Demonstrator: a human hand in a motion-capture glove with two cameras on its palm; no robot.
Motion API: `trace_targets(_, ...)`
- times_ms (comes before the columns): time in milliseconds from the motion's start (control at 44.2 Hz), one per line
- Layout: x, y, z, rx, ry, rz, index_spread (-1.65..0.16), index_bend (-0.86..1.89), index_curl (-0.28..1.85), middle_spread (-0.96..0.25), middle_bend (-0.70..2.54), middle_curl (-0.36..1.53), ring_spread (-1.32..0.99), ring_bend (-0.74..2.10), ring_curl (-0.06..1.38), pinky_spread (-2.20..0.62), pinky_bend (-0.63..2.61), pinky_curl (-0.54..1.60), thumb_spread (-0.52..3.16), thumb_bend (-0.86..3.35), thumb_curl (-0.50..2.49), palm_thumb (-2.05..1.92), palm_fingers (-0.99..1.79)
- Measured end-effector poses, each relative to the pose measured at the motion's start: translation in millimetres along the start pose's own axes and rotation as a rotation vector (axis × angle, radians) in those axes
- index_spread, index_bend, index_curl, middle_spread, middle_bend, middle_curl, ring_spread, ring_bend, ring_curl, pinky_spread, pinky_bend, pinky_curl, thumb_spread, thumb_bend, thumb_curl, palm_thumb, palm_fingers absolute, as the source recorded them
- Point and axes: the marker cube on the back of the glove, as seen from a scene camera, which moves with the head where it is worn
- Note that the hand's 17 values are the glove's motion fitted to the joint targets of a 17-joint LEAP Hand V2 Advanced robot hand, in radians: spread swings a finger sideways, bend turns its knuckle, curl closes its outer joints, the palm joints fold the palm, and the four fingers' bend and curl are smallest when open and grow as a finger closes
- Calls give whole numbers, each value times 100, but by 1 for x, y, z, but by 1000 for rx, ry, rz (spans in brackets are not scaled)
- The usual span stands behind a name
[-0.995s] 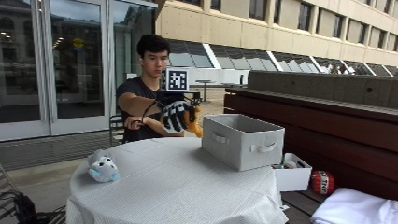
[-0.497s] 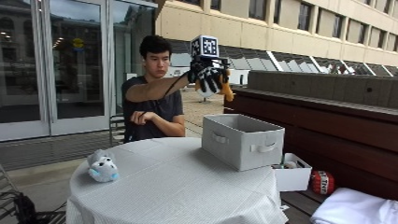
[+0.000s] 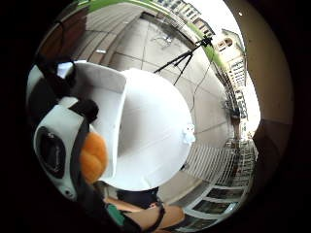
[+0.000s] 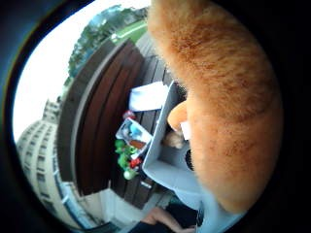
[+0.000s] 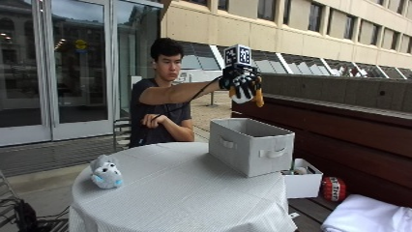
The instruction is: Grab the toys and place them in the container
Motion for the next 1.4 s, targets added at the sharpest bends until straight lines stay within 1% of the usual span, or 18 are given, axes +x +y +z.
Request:
trace_targets(136,-9,-2,15,-35,14,3,-36,12,35,-46,45,59,-46,92,42,-43,98,37,93,1,79,65,93)
trace_targets(249,-8,-4,27,-65,75,5,-35,10,33,-46,44,60,-45,94,42,-41,100,38,99,-1,77,61,88)
trace_targets(316,-2,-6,34,-100,78,-12,-35,7,30,-44,44,61,-42,94,42,-38,100,38,112,-8,66,42,81)
trace_targets(339,1,-7,36,-109,65,-19,-34,2,28,-41,37,59,-41,95,42,-36,105,39,111,-16,62,27,68)
trace_targets(362,4,-9,38,-114,47,-25,-34,-3,27,-37,26,56,-38,97,44,-34,114,43,108,-21,58,13,49)
trace_targets(384,7,-10,38,-116,28,-31,-33,-4,26,-33,21,56,-35,97,45,-33,121,45,105,-22,55,2,35)
trace_targets(407,10,-11,39,-116,12,-35,-33,-2,26,-32,20,56,-34,99,46,-32,124,46,104,-19,54,-2,32)
trace_targets(475,18,-13,37,-103,-11,-45,-31,-3,21,-25,15,53,-28,94,44,-28,136,48,98,-18,48,-15,13)
trace_targets(543,28,-8,30,-84,-7,-55,-31,1,18,-21,17,51,-23,92,42,-23,143,48,95,-15,44,-18,4)
trace_targets(656,49,4,23,-79,26,-50,-30,9,17,-15,22,51,-17,81,36,-15,140,45,92,-14,38,-18,-9)
trace_targets(814,104,14,21,-46,60,-10,-30,7,16,-10,23,50,-12,76,33,-8,137,42,90,-13,31,-17,-13)
trace_targets(1040,201,36,26,-31,90,24,-29,5,13,-8,24,49,-9,74,31,-4,135,40,87,-12,25,-17,-14)
trace_targets(1153,263,42,39,-36,105,62,-30,5,12,-8,24,48,-9,73,31,-3,134,39,87,-12,23,-16,-14)
trace_targets(1266,313,59,50,-51,84,122,-30,6,11,-8,24,47,-8,72,30,-3,133,38,86,-12,21,-16,-15)
trace_targets(1402,370,75,70,-71,65,134,-30,6,10,-9,24,47,-8,69,29,-2,132,37,86,-11,20,-15,-15)
